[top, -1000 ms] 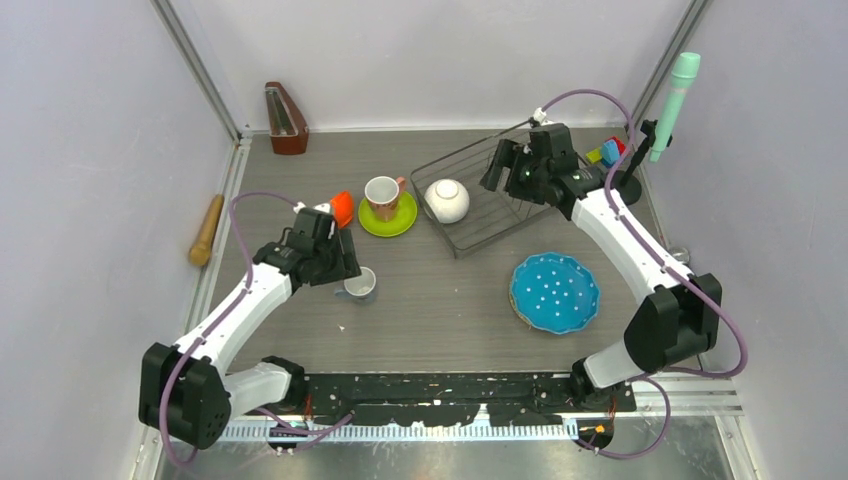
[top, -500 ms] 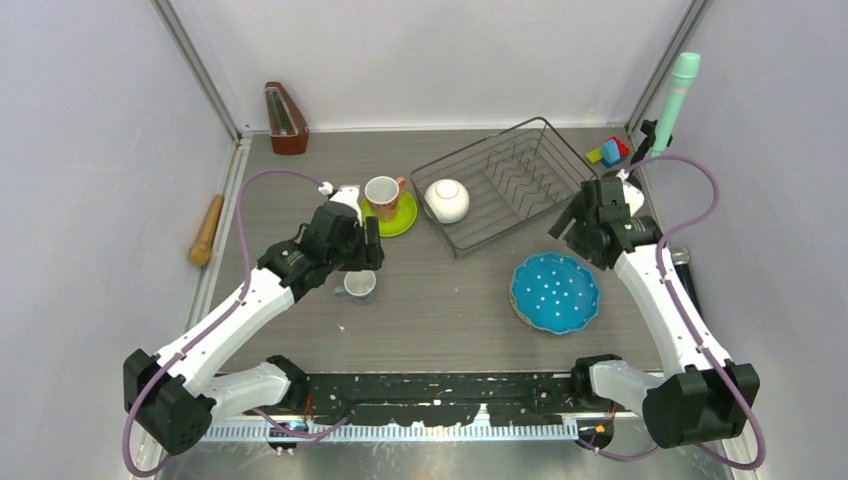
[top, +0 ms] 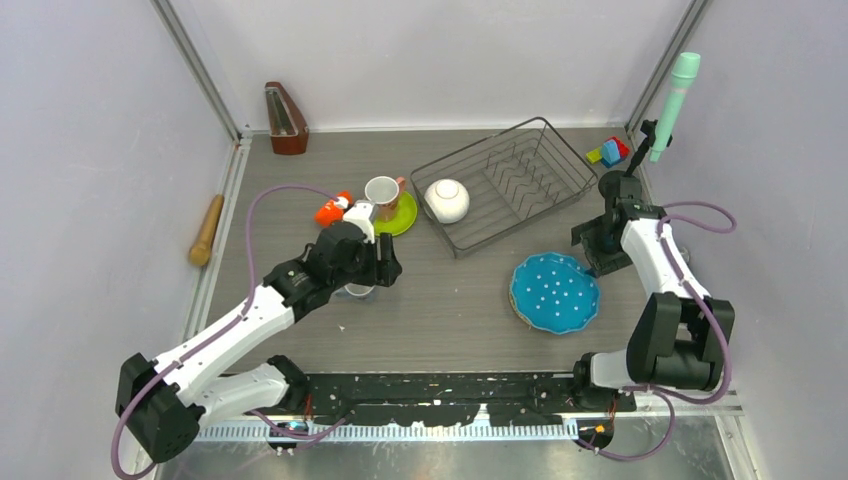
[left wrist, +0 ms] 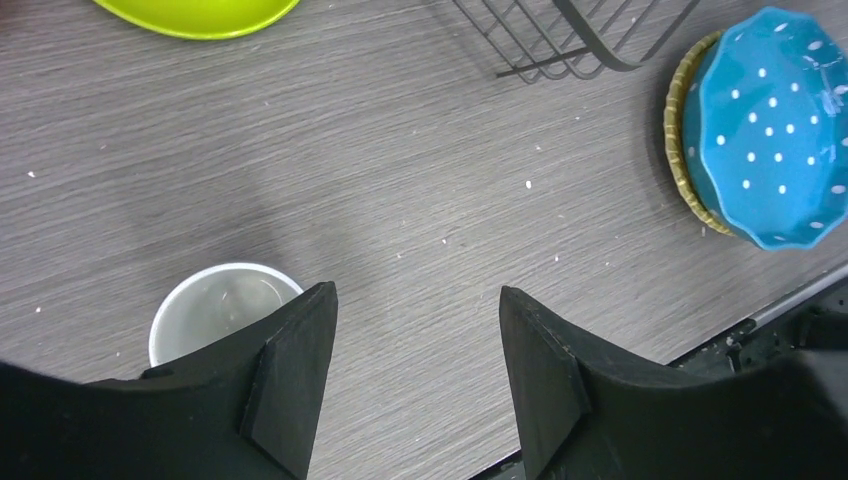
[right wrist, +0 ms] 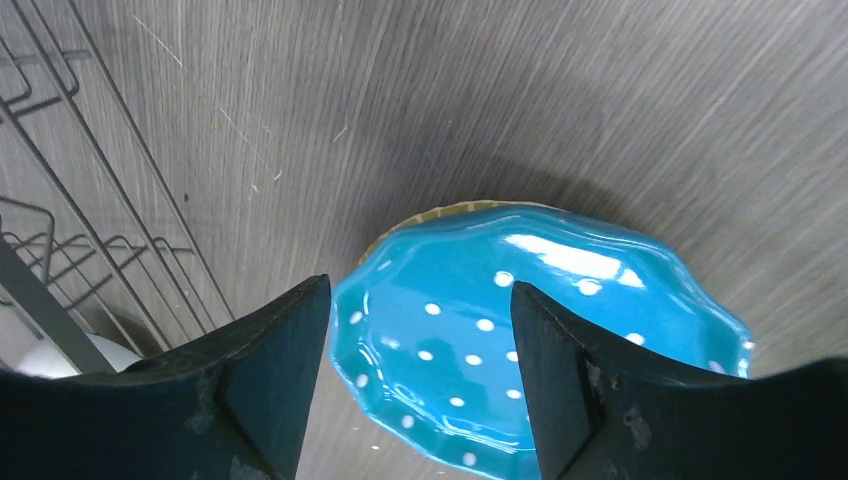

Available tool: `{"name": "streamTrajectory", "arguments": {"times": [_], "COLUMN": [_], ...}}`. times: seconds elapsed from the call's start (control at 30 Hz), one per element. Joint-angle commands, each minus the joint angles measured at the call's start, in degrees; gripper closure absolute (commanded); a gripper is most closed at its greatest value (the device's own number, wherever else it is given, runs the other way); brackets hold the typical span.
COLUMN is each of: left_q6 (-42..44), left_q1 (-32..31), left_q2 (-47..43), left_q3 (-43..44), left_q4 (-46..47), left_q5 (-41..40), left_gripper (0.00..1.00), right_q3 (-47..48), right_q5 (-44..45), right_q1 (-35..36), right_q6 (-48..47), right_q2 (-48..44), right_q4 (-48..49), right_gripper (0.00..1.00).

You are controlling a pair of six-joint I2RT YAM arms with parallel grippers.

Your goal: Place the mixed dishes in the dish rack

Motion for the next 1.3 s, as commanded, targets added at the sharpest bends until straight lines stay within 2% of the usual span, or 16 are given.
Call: {"name": "streamTrajectory", "arguments": {"times": [0.0,0.3,0.5,0.53,0.63,0.8,0.87,0.9,1.03,1.13,1.27], "left_q6": [-0.61,0.35,2.01,2.16,2.44,2.36,2.31,2.37,1.8,-0.75,-1.7], "left_q1": [-0.14,-0.14,-0.15,-0.14,-0.14,-0.14,-0.18,-0.14,-0.14,-1.48,-7.43], "left_q2": [-2.31,-3.54,-4.3,-4.48,-4.82,-4.6,-4.15,-3.81,-1.0,1.22,5.92], "left_q3": [-0.91,-2.35,-2.74,-2.91,-3.77,-4.25,-4.06,-3.91,-2.88,-3.45,-3.61], "left_q4": [6.32,7.77,7.36,7.42,7.9,8.53,8.87,9.19,11.22,17.27,26.45], "left_q5": [1.91,1.95,0.85,0.56,-0.16,-0.6,-0.28,0.24,4.27,8.04,5.37], "left_gripper": [0.37,0.35,0.34,0.34,0.33,0.33,0.33,0.32,0.34,0.35,0.34], "right_q3": [-0.31,-2.24,0.06,0.1,0.42,0.52,0.96,1.11,1.08,1.48,0.84], "right_q5": [-5.66,-12.76,-14.83,-15.14,-14.77,-15.24,-15.91,-16.37,-20.56,-21.68,-23.66], "right_q1": [-1.91,-2.69,-2.69,-2.69,-2.68,-2.76,-2.77,-2.77,-2.55,-1.95,-0.89], "right_q6": [7.76,14.23,14.16,14.13,13.53,13.5,13.4,13.27,14.64,15.57,18.31], "right_q2": [3.8,9.13,14.71,15.37,16.88,16.92,15.96,15.16,11.65,7.94,3.25], "right_q4": [4.17,8.13,4.41,3.76,1.35,-0.59,-0.13,0.15,0.93,0.71,1.72], "right_gripper": [0.3,0.31,0.39,0.43,0.72,0.83,0.89,0.97,1.0,1.0,1.0]}}
